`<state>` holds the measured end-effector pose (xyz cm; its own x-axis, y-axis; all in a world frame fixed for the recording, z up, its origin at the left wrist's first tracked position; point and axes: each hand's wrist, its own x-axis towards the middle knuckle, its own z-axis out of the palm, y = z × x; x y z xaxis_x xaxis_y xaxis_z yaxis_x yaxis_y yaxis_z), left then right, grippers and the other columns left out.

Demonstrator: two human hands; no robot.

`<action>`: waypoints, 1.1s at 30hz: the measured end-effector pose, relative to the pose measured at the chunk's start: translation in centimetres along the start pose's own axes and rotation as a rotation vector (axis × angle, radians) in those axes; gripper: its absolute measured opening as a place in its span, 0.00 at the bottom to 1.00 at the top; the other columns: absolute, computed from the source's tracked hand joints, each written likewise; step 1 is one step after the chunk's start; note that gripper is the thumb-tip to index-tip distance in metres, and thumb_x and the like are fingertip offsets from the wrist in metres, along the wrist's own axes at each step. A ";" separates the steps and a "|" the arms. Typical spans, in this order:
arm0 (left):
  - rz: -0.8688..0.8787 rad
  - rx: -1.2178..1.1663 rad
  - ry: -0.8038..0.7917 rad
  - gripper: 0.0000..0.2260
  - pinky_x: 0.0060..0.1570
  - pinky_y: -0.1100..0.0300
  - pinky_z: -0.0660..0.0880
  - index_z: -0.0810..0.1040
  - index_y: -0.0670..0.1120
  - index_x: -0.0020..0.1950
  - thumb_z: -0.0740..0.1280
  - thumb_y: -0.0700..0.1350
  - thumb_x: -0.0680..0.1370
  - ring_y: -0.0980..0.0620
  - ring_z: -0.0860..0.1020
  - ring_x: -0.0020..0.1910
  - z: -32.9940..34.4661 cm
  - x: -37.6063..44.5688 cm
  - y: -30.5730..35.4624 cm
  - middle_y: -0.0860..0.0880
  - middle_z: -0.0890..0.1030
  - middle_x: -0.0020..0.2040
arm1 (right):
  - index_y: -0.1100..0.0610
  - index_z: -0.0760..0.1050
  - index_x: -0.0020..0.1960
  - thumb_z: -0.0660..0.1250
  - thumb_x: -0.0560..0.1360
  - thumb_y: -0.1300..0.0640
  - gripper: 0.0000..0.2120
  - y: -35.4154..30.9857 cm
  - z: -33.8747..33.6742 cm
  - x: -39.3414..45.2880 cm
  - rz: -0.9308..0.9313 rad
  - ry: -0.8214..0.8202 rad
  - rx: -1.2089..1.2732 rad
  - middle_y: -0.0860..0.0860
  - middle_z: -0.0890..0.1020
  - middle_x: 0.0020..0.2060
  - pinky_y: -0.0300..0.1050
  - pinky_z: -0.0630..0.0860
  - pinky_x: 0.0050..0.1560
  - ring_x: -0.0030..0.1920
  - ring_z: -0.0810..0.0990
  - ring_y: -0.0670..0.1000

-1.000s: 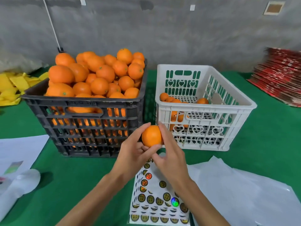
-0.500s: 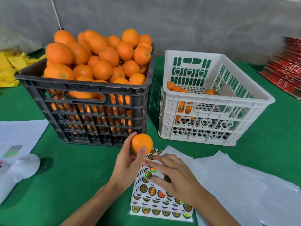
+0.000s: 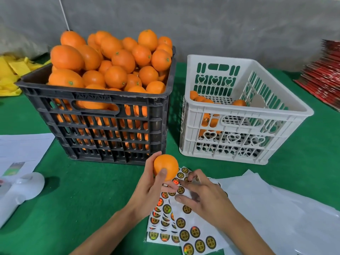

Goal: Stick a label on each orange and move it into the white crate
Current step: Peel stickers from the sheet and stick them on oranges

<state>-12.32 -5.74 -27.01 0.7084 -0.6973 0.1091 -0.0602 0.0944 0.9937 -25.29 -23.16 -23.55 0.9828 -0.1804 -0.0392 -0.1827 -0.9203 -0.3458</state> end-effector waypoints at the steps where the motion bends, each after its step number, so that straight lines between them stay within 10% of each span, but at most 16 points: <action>1: -0.004 0.014 -0.008 0.30 0.60 0.38 0.81 0.56 0.67 0.79 0.63 0.70 0.80 0.41 0.88 0.51 0.0 0.0 -0.1 0.48 0.87 0.54 | 0.43 0.74 0.73 0.58 0.79 0.30 0.28 0.2 0.0 0.0 -0.017 -0.007 -0.013 0.40 0.62 0.55 0.46 0.73 0.43 0.42 0.74 0.44; 33: 0.027 -0.080 0.037 0.25 0.53 0.42 0.84 0.62 0.65 0.78 0.64 0.61 0.82 0.34 0.86 0.46 0.3 -0.1 -0.3 0.44 0.84 0.54 | 0.40 0.84 0.57 0.67 0.79 0.38 0.12 1.6 2.0 0.1 -0.021 0.163 0.241 0.31 0.75 0.61 0.39 0.70 0.39 0.38 0.76 0.40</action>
<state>-12.55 -5.89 -27.30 0.7331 -0.6670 0.1334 -0.0243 0.1703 0.9851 -25.39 -23.95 -26.03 0.9657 -0.2331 0.1145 -0.1316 -0.8192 -0.5582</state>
